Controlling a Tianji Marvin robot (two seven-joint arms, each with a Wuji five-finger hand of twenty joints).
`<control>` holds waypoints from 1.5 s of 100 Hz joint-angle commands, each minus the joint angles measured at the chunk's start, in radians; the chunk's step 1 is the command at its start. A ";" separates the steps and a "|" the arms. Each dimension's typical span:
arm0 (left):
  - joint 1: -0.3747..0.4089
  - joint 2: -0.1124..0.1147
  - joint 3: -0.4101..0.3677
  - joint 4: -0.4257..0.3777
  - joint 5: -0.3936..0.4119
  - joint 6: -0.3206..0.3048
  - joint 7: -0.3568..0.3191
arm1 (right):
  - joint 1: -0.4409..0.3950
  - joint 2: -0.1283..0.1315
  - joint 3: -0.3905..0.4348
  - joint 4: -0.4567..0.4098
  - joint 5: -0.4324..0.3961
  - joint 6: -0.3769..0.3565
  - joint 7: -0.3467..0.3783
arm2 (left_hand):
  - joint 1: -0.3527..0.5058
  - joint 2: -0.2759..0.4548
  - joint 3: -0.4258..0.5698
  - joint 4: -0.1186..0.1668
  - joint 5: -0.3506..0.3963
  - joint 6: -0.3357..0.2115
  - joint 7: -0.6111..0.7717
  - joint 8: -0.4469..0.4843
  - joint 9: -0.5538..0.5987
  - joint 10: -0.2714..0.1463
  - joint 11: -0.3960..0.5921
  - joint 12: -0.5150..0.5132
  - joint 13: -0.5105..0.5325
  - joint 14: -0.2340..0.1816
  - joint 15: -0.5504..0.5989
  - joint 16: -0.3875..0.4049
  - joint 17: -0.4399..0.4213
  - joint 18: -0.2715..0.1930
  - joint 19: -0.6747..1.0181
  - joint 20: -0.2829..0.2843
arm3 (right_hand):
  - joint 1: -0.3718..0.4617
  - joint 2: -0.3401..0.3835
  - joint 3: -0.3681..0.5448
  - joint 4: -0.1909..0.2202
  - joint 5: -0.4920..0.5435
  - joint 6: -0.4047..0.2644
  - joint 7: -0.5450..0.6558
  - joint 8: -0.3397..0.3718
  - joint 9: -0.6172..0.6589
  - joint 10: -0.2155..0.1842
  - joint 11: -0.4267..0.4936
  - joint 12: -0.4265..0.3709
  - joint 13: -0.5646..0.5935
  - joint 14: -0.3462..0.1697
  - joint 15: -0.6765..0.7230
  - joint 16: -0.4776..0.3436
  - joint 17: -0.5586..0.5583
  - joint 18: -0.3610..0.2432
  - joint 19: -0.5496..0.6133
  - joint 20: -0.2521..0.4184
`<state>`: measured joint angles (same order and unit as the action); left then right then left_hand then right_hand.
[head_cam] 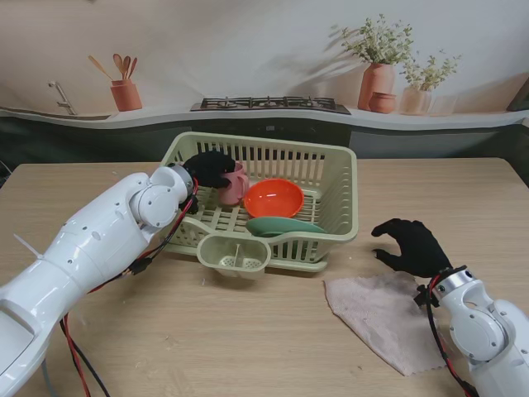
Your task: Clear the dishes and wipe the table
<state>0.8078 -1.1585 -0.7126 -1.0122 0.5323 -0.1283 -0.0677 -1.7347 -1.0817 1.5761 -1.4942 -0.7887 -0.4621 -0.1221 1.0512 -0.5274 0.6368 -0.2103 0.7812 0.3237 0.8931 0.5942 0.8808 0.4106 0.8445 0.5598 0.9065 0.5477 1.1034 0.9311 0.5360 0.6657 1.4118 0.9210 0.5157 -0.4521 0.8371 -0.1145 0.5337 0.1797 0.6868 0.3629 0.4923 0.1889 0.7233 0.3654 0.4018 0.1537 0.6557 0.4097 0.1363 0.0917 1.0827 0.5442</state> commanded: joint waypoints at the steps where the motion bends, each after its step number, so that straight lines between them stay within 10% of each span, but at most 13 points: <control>1: 0.005 -0.003 0.000 -0.007 -0.001 0.014 -0.018 | -0.001 -0.001 -0.001 0.000 -0.004 -0.002 0.010 | 0.127 0.081 0.028 0.064 0.017 -0.092 0.119 -0.013 0.051 0.080 0.068 0.009 -0.032 0.039 -0.014 -0.019 -0.034 0.032 -0.031 -0.025 | 0.010 0.009 0.017 0.044 0.011 -0.005 0.003 0.000 0.008 -0.013 0.004 0.008 -0.006 -0.016 0.000 0.000 -0.014 -0.019 -0.011 0.013; 83: 0.036 0.012 -0.025 -0.068 -0.010 0.084 -0.076 | 0.004 -0.001 -0.003 0.006 -0.008 -0.005 0.006 | 0.086 0.096 -0.069 0.089 0.051 -0.020 -0.116 -0.243 -0.047 0.083 -0.138 -0.018 -0.228 0.092 -0.218 -0.156 -0.260 0.032 -0.215 -0.070 | 0.010 0.008 0.019 0.044 0.009 -0.005 0.003 0.000 0.007 -0.014 0.004 0.008 -0.007 -0.017 0.001 0.000 -0.015 -0.021 -0.011 0.013; 150: 0.045 0.013 -0.050 -0.071 -0.007 0.044 -0.055 | 0.007 0.000 -0.004 0.010 -0.010 -0.007 0.004 | -0.053 0.077 -0.019 0.074 -0.108 -0.072 -0.235 -0.224 -0.283 0.012 -0.171 -0.093 -0.443 0.019 -0.327 -0.203 -0.420 -0.016 -0.250 -0.201 | 0.010 0.008 0.019 0.044 0.009 -0.006 0.005 0.000 0.007 -0.014 0.005 0.008 -0.007 -0.017 0.001 0.000 -0.014 -0.022 -0.011 0.013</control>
<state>0.8535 -1.1471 -0.7579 -1.0792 0.5233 -0.0760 -0.1159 -1.7277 -1.0814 1.5744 -1.4844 -0.7943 -0.4633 -0.1283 1.0113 -0.4633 0.5864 -0.1477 0.7112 0.2630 0.6611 0.3608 0.6237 0.4400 0.6764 0.4874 0.4912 0.5889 0.7865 0.7392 0.1362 0.6546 1.1728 0.7388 0.5157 -0.4520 0.8371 -0.1145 0.5338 0.1797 0.6868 0.3629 0.4923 0.1889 0.7233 0.3654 0.4018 0.1537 0.6557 0.4097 0.1363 0.0917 1.0827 0.5444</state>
